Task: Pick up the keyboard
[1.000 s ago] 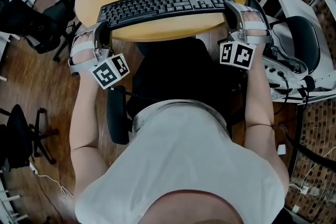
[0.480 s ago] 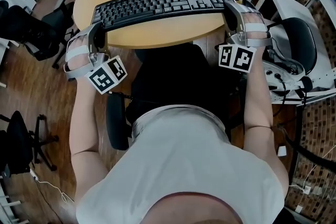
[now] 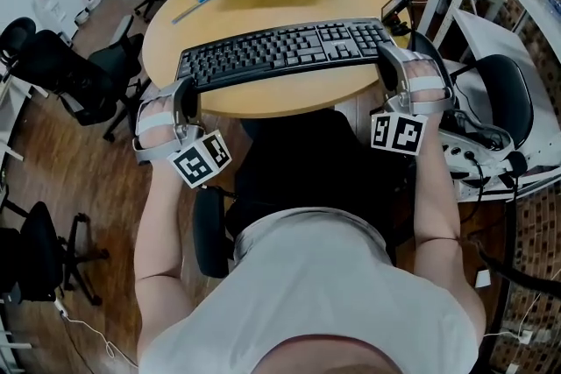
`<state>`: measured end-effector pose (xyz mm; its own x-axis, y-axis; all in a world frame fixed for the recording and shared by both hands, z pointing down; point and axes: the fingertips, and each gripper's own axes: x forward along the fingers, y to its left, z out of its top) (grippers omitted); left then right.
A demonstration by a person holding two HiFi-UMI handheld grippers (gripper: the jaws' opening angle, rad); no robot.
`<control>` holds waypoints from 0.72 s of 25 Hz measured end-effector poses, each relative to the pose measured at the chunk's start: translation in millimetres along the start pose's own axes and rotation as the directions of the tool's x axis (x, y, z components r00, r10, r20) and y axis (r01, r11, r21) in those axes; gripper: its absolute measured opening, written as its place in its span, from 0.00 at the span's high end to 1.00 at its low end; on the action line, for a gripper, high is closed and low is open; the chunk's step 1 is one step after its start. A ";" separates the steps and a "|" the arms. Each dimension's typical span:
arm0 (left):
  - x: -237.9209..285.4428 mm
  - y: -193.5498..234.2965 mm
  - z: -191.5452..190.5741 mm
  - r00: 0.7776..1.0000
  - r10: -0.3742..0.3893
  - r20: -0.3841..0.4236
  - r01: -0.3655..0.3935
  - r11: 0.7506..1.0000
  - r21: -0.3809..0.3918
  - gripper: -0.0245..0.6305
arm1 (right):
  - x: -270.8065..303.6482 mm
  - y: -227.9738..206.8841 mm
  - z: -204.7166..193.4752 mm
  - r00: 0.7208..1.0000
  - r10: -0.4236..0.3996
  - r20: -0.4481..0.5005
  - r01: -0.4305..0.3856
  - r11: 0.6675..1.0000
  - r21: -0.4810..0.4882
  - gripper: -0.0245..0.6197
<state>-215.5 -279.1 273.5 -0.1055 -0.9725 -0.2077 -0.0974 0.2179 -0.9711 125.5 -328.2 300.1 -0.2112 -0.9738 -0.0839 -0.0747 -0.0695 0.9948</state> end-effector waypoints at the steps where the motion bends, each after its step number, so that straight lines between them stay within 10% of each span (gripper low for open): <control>1: -0.8 0.2 -1.6 1.000 -0.001 -0.003 0.001 1.000 0.003 0.36 | -0.2 1.7 1.6 1.000 0.003 0.002 -0.003 1.000 0.002 0.83; 18: 1.2 8.5 1.9 0.999 0.032 0.010 -0.033 0.999 0.012 0.35 | -1.8 1.3 -0.4 1.000 -0.008 -0.004 0.008 1.000 0.017 0.83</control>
<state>-214.6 -278.6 264.8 -0.0986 -0.9657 -0.2402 -0.0819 0.2484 -0.9652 126.2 -326.7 301.5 -0.2066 -0.9741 -0.0921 -0.0926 -0.0742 0.9929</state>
